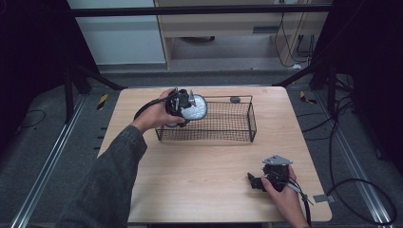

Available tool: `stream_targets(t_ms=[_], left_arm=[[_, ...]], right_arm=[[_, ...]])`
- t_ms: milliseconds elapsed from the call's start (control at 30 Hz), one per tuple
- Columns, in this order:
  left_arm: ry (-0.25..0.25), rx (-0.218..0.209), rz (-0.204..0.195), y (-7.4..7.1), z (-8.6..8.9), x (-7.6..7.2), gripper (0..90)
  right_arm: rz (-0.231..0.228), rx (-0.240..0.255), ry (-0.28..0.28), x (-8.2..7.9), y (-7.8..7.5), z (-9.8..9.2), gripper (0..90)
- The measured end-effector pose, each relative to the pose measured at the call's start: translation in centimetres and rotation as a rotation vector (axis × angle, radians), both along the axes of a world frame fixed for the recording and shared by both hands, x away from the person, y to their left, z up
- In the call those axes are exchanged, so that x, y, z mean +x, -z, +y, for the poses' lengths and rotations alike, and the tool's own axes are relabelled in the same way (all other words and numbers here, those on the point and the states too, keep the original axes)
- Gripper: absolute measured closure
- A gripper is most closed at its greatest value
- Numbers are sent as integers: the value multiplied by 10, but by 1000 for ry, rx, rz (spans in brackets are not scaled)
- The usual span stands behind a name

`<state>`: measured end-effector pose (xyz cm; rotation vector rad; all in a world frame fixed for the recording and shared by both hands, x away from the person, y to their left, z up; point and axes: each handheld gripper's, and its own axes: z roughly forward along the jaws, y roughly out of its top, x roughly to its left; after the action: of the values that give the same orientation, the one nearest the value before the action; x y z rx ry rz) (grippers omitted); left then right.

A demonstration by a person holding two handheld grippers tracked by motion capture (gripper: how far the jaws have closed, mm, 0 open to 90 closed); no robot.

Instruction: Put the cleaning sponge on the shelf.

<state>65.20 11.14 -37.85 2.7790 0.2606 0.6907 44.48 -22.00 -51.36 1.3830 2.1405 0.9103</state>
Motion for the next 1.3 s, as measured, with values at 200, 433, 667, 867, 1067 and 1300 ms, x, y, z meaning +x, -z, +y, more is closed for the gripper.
stream_targets(t_ms=[200, 433, 667, 867, 1067, 1300], left_arm=[[-10, -12, 27, 4, 0, 5, 79], [-38, -42, 54, 8, 1, 7, 35], [-41, -54, 54, 7, 2, 7, 47], [-31, -67, 48, 4, 1, 4, 70], [-28, -75, 48, 0, -1, 1, 79], [-36, -110, 45, -4, -1, -5, 82]], right_arm=[[1, 0, 0, 0, 0, 0, 4], [2, 1, 1, 0, 0, 0, 4], [2, 1, 0, 0, 0, 0, 4], [1, 0, 0, 0, 0, 0, 4], [2, 1, 1, 0, 0, 0, 4], [4, 0, 2, 0, 0, 0, 4]])
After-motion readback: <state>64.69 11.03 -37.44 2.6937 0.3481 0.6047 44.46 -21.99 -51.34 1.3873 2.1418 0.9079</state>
